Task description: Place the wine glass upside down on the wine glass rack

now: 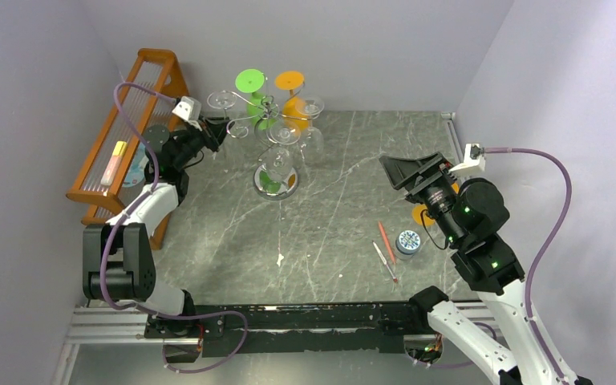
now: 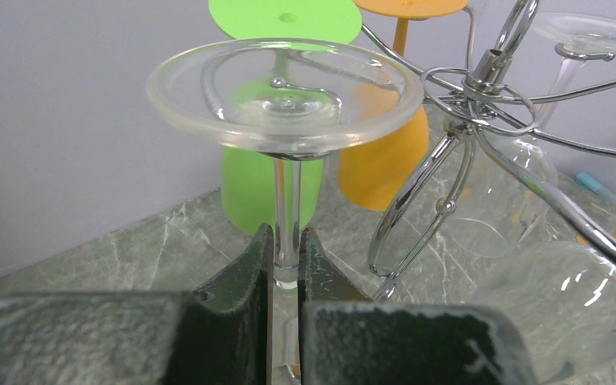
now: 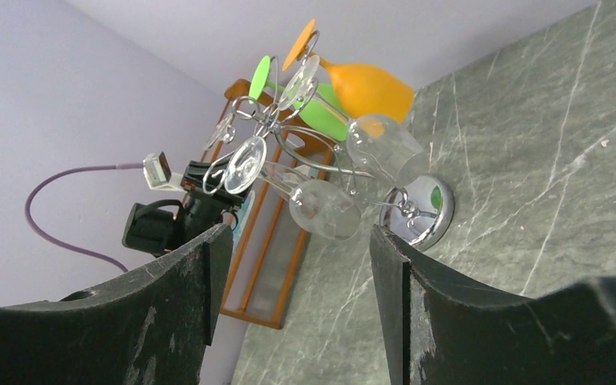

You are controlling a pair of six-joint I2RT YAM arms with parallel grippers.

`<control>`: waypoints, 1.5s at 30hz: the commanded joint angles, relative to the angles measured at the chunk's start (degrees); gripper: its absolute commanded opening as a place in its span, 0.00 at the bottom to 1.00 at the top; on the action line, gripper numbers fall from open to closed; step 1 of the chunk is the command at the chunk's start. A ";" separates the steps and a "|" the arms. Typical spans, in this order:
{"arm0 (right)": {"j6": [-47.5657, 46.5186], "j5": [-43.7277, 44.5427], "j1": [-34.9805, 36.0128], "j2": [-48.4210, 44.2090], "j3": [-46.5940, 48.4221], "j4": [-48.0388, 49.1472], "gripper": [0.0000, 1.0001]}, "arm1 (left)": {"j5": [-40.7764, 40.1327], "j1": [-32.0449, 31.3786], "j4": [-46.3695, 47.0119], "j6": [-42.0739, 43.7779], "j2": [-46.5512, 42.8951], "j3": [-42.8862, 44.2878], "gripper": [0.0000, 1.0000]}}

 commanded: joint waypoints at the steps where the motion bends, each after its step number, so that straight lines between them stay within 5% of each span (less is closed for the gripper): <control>1: -0.06 0.33 -0.05 -0.46 -0.47 0.40 0.67 | 0.16 -0.84 1.14 2.52 -1.41 -0.63 0.09; 11: -0.05 0.79 -0.04 -0.64 -1.01 0.26 0.67 | -3.34 -1.61 -0.68 1.27 -1.90 -2.14 0.41; 16: -0.75 2.24 -0.05 -0.29 -1.12 0.02 0.67 | -11.91 -2.54 -1.16 -0.85 -7.25 -7.43 0.61; 21: -2.49 5.76 -0.04 -0.19 -2.23 0.99 0.69 | -17.98 -2.92 -1.42 -4.14 -13.75 -14.72 0.69; 27: -8.68 13.09 -0.05 3.69 -1.34 -2.19 0.69 | -34.87 -3.81 -18.21 -14.15 -23.95 -16.75 0.71; 34: -15.26 30.27 -0.20 11.49 2.05 -8.52 0.69 | -37.46 -4.08 -36.90 -16.93 -30.43 -12.83 0.82; 36: -15.37 34.22 -0.37 14.00 2.11 -10.03 0.69 | -36.25 -4.08 -41.22 -16.12 -31.13 -10.88 0.95; 45: -15.91 43.66 -5.87 21.36 -0.05 -11.92 0.70 | -35.59 -4.08 -57.17 -13.40 -35.60 -3.83 0.95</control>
